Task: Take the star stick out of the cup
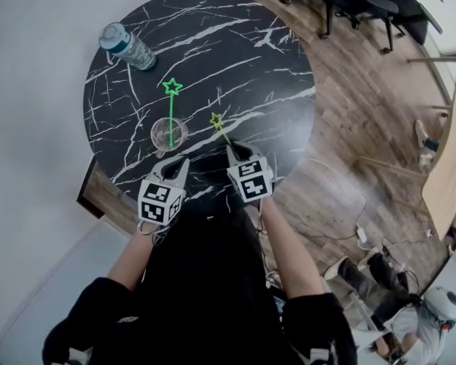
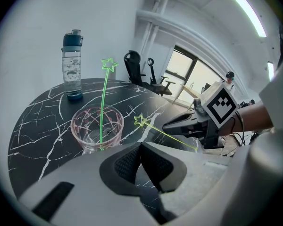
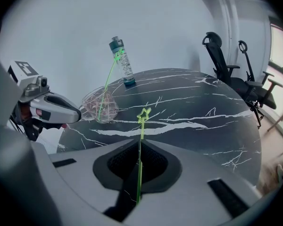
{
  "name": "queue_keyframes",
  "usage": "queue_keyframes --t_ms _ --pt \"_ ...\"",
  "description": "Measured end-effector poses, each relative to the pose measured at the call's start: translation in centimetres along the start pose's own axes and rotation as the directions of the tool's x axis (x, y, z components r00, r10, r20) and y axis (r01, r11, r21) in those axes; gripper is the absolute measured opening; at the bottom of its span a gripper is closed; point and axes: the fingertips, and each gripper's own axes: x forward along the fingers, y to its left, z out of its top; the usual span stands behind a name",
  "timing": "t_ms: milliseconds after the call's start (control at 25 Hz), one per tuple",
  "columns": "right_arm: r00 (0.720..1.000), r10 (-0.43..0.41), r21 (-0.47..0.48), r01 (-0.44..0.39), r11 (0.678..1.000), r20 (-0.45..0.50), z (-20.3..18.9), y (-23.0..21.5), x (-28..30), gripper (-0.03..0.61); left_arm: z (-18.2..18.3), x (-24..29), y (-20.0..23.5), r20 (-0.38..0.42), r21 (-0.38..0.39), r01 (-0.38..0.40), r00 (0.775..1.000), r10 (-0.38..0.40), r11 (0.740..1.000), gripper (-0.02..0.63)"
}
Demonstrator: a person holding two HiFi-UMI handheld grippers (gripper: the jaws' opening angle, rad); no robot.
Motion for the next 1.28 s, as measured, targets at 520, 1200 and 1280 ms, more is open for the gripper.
queue_keyframes --t_ms 520,1200,1280 --pt "0.996 0.035 -0.009 -0.034 0.999 0.084 1.0 1.1 -2.4 -0.003 1.3 -1.0 -0.9 0.020 0.027 -0.010 1.000 0.009 1.000 0.000" --pt "0.921 0.165 -0.123 -0.130 0.984 0.352 8.5 6.4 -9.6 -0.005 5.0 -6.6 -0.8 0.153 0.031 -0.167 0.975 0.161 0.985 0.000" --pt "0.916 0.174 -0.139 -0.131 0.982 0.361 8.9 7.1 -10.2 -0.005 5.4 -7.3 -0.6 0.167 0.027 -0.175 0.972 0.168 0.984 0.000"
